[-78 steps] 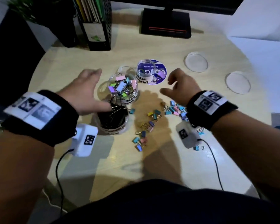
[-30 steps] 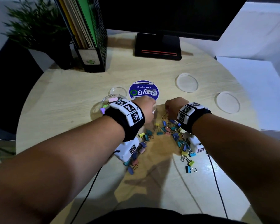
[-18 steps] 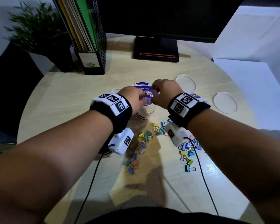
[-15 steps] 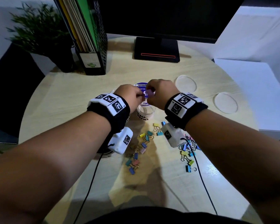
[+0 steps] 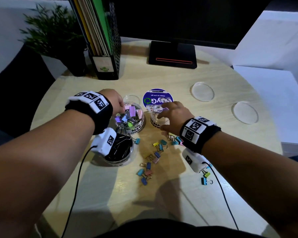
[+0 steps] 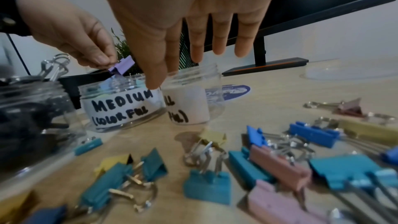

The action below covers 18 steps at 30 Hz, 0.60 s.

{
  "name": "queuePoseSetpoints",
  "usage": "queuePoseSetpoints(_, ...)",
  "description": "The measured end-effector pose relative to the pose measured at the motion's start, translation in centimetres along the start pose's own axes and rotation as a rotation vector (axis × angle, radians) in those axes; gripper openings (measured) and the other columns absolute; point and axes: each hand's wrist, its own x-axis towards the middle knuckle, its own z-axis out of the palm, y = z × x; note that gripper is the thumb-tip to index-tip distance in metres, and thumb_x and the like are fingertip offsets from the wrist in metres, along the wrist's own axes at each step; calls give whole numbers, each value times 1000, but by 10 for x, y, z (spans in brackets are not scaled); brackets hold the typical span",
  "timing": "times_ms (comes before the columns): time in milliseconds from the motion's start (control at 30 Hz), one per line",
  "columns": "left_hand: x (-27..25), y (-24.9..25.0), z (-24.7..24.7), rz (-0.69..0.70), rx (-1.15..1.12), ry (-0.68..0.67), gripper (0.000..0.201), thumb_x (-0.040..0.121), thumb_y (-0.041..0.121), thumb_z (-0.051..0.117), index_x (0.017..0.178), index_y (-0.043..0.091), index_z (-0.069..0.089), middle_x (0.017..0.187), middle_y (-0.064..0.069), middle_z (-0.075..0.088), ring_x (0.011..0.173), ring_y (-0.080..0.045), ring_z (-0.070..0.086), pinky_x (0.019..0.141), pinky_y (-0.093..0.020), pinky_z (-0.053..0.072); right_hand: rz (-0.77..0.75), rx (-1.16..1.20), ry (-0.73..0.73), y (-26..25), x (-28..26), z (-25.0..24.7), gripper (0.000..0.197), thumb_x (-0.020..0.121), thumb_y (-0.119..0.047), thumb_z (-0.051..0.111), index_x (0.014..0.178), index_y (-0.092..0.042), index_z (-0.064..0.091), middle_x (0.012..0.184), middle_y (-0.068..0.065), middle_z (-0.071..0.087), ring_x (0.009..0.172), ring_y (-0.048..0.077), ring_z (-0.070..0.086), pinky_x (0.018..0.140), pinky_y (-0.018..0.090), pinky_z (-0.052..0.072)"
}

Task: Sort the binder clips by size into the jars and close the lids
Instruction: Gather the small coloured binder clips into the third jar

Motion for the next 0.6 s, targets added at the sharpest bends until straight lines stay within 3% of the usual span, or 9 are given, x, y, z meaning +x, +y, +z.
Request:
queuePoseSetpoints(267, 0, 14, 7, 25, 31, -27, 5, 81, 20, 68, 82, 17, 73, 79, -1, 69, 79, -18, 63, 70, -23, 44, -19, 21, 43, 1, -2, 9, 23, 85, -35, 61, 106, -28, 69, 136, -3, 48, 127, 22, 35, 101, 38, 40)
queuePoseSetpoints(433, -1, 15, 5, 48, 14, -9, 11, 81, 22, 70, 89, 16, 74, 88, -3, 72, 86, -19, 66, 77, -27, 49, -8, 27, 115, 4, -6, 8, 21, 84, -31, 63, 100, -22, 72, 134, 1, 48, 125, 25, 34, 99, 39, 40)
queuePoseSetpoints(533, -4, 15, 1, 116, -65, 81, 16, 81, 25, 71, 96, 19, 72, 98, 1, 70, 91, -17, 63, 83, -26, 48, -17, 42, 173, 6, -10, 4, 18, 83, -29, 64, 96, -21, 74, 132, 1, 50, 123, 26, 35, 96, 41, 40)
queuePoseSetpoints(600, -12, 20, -5, 180, -141, 146, 17, 81, 26, 71, 97, 20, 72, 94, 4, 69, 85, -13, 59, 79, -22, 44, -31, 63, 213, 8, -16, -1, 16, 82, -27, 67, 94, -20, 75, 129, 2, 52, 121, 27, 37, 94, 42, 42)
